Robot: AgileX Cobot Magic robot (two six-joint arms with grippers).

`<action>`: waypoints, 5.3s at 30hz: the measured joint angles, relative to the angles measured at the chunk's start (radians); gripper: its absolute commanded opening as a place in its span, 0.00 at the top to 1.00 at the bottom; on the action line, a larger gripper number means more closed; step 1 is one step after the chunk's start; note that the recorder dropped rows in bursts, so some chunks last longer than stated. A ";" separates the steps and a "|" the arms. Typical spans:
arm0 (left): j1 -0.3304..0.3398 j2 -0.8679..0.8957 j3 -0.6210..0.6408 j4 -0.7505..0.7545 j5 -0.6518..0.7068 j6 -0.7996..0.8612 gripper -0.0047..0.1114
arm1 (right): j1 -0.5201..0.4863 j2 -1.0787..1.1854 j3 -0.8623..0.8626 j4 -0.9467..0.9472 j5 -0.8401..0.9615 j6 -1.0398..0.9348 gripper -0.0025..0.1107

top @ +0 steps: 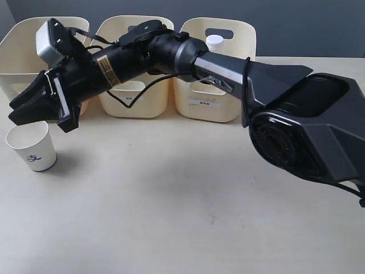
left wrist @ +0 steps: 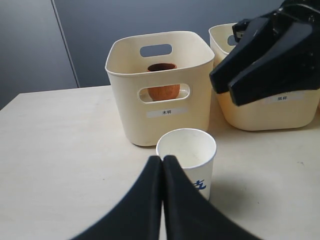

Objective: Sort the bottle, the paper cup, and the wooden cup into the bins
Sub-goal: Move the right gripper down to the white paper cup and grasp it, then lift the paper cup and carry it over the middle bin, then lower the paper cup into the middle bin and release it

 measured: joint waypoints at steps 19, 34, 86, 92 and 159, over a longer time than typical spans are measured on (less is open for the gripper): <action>0.000 0.000 0.000 0.000 0.000 0.000 0.96 | 0.083 0.000 0.081 0.000 0.210 -0.114 0.48; 0.000 0.000 0.000 0.000 0.000 0.000 0.96 | 0.083 0.000 0.150 0.000 0.374 -0.163 0.48; 0.000 0.000 0.000 0.000 0.000 0.000 0.96 | 0.115 -0.062 0.252 0.001 0.503 -0.164 0.98; 0.000 0.000 0.000 0.000 0.000 0.000 0.96 | 0.106 -0.182 0.252 0.001 0.528 -0.089 0.98; 0.000 0.000 0.000 0.000 0.000 0.000 0.96 | -0.172 -0.175 0.322 0.004 0.871 0.185 0.83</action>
